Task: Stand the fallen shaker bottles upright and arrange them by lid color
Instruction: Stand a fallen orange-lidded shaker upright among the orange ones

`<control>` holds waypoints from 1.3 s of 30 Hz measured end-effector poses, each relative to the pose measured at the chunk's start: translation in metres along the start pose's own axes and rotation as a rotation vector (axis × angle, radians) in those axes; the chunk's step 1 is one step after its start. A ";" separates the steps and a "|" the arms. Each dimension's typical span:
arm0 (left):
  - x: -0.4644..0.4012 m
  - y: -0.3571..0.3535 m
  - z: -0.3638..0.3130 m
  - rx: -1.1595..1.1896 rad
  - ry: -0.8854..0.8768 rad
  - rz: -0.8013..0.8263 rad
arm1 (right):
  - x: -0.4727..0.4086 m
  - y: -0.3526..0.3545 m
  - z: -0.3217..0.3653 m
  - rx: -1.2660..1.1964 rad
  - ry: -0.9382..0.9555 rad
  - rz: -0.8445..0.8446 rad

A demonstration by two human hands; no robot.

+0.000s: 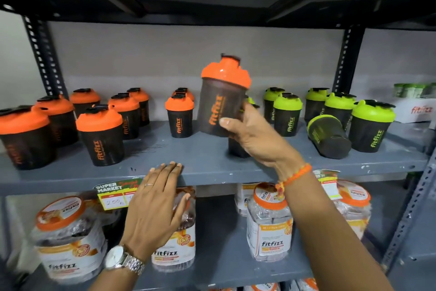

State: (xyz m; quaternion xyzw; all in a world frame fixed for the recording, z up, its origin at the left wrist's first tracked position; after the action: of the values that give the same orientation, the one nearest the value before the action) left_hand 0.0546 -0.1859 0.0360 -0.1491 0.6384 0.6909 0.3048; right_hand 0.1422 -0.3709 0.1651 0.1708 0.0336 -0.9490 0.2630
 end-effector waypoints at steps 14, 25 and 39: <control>0.000 0.002 -0.001 0.092 0.054 0.011 | -0.096 -0.057 -0.090 0.304 -0.167 0.250; 0.004 0.000 0.001 0.095 0.105 0.005 | -0.100 -0.063 -0.101 0.368 -0.202 0.349; 0.006 0.006 -0.003 0.109 0.199 -0.068 | -0.038 -0.030 -0.089 0.486 -0.209 0.308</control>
State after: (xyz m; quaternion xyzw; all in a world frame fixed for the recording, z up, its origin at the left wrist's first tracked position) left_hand 0.0459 -0.1874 0.0369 -0.2219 0.6966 0.6262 0.2709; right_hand 0.1847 -0.3124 0.0938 0.1334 -0.2478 -0.8905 0.3574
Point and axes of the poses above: each hand's wrist, its own x-axis away from the middle knuckle, its own y-axis out of the back of the hand, z = x × y, the point moved 5 cm from there along -x, towards the middle knuckle, and after that the axes turned 11 degrees about -y, right-handed, at the moved point
